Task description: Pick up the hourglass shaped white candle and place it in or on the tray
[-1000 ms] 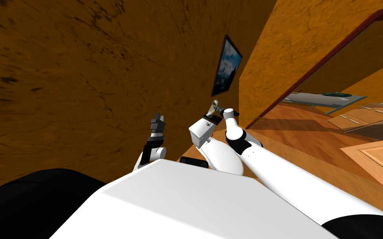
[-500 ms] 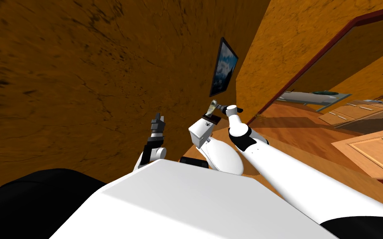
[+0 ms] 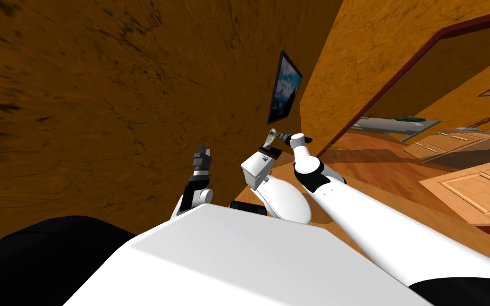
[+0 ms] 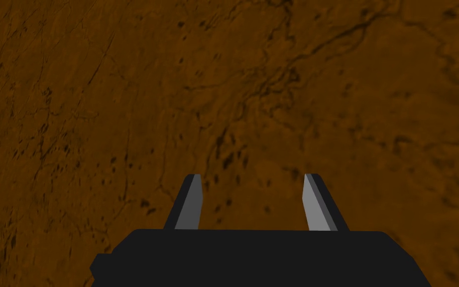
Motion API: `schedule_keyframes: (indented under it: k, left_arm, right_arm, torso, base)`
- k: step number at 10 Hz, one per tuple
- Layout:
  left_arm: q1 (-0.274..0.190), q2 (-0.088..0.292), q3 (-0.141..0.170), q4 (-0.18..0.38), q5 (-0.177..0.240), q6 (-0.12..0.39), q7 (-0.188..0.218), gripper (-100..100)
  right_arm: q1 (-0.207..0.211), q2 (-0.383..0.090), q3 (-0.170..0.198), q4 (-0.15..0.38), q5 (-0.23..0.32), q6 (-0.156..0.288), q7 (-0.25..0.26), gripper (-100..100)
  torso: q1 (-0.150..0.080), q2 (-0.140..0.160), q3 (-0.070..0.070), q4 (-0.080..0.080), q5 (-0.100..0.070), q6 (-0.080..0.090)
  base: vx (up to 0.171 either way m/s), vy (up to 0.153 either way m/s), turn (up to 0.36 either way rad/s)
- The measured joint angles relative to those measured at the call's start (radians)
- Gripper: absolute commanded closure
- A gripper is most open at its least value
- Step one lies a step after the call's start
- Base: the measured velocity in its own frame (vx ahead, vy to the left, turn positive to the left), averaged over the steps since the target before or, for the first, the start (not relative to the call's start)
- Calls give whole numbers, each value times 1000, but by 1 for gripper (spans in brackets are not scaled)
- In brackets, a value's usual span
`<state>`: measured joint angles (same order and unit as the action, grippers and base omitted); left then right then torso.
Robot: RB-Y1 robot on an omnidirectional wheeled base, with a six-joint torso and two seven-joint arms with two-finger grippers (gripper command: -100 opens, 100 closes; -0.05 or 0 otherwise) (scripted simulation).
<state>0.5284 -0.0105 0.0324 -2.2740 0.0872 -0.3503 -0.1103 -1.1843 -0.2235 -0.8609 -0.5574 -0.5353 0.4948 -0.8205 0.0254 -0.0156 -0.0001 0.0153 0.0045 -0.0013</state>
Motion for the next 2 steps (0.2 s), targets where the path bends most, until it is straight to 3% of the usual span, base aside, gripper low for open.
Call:
schedule_keyframes:
  k: [2]
  left_arm:
    - [0, 0, 0, 0, 0, 0, 0, 0]
  right_arm:
    - [0, 0, 0, 0, 0, 0, 0, 0]
  torso:
    - [0, 0, 0, 0, 0, 0]
  base:
    - [0, 0, 0]
